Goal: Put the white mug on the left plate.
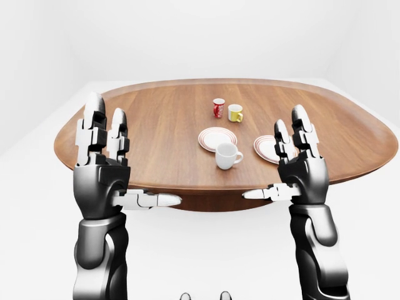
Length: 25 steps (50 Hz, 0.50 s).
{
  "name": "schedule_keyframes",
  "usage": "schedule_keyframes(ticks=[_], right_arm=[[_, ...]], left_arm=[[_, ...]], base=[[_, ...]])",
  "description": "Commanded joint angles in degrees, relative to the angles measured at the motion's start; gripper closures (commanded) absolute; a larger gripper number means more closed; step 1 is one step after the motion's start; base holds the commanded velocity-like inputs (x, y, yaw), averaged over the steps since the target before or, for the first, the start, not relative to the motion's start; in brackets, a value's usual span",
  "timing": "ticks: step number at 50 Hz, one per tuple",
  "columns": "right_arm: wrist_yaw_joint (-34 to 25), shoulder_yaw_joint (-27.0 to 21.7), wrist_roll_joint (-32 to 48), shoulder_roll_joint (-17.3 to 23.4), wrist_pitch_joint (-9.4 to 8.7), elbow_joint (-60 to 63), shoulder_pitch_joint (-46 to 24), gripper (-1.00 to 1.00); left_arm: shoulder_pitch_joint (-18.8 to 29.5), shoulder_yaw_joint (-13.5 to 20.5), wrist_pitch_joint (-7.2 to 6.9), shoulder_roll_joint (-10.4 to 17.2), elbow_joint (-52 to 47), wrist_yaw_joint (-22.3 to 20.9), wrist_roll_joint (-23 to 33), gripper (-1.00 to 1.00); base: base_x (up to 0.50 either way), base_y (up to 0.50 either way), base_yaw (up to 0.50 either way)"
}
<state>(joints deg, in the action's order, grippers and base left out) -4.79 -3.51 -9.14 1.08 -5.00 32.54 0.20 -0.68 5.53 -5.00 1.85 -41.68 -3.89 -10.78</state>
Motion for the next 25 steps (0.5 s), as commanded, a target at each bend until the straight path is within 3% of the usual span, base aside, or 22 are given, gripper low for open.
schedule_keyframes(ticks=[1, 11, 25], right_arm=[[0.54, -0.20, 0.35, 0.36, 0.00, -1.39, 0.13, -1.00], [0.21, -0.73, -1.59, 0.22, 0.00, -0.67, 0.34, -1.00], [-0.02, -0.55, -2.21, 0.33, 0.00, 0.22, 0.38, -1.00]], left_arm=[[-0.05, -0.14, 0.00, -0.16, -0.02, -0.21, -0.02, -1.00], [-0.13, -0.15, 0.00, -0.15, -0.36, -0.31, -0.14, -1.00], [-0.31, -0.14, 0.00, -0.14, -0.55, -0.50, -0.17, -1.00]], base=[[0.00, 0.00, 0.00], [0.00, 0.00, 0.00], [0.49, 0.00, 0.00]])
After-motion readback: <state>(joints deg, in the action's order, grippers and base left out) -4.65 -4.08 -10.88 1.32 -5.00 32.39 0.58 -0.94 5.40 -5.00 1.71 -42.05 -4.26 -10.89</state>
